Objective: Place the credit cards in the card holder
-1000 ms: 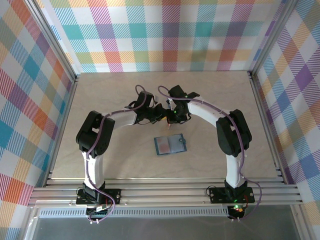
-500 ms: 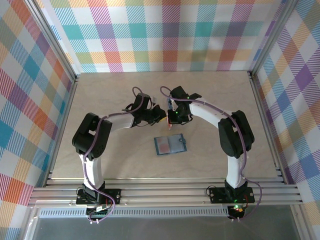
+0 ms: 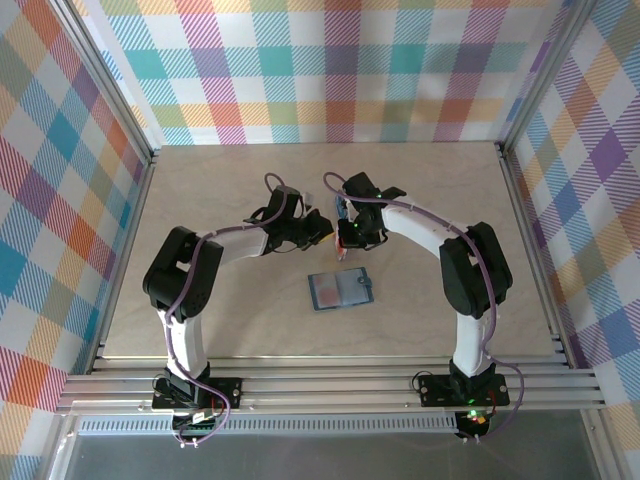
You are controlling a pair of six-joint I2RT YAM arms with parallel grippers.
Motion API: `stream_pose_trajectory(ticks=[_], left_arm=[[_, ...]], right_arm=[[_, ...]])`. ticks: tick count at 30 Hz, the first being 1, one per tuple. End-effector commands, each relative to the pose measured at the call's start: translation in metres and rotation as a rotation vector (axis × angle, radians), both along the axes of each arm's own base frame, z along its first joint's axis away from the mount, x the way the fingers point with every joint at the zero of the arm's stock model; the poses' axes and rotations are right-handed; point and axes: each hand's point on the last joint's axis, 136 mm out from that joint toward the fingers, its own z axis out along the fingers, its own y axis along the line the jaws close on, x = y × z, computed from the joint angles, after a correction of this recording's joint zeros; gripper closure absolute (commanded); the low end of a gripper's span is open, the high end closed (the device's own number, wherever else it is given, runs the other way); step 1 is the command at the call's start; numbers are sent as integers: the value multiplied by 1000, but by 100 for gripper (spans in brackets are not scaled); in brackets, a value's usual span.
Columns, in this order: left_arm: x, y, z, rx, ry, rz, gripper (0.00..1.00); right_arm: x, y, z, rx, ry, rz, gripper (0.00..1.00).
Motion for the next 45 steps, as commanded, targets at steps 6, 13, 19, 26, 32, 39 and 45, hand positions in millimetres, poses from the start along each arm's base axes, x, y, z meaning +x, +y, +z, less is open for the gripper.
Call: stream_pose_trajectory(ticks=[6,13,19,26,32,39,45], left_arm=[[-3,-24,-16,4,15,-50,92],[-7,-29,-36,28,48,-57,92],[-11,-31,-53,53,69,-60,93],[-11,-31,-63,79,78,-59,93],[-11,-31,-68,100,79,-61,93],[-11,-31,-67,103,76,-62,93],[-12,-31,-66,103,75,-63,94]], right_arm=[[2,-6,14,16,-23,-24,100],[2,-5,16,28,-24,-22,100],[1,0,18,58,-23,-11,97],[-1,8,26,125,-29,8,85],[-1,9,27,146,-24,8,81],[1,6,24,131,-25,1,91],[3,-3,24,88,-42,-26,99]])
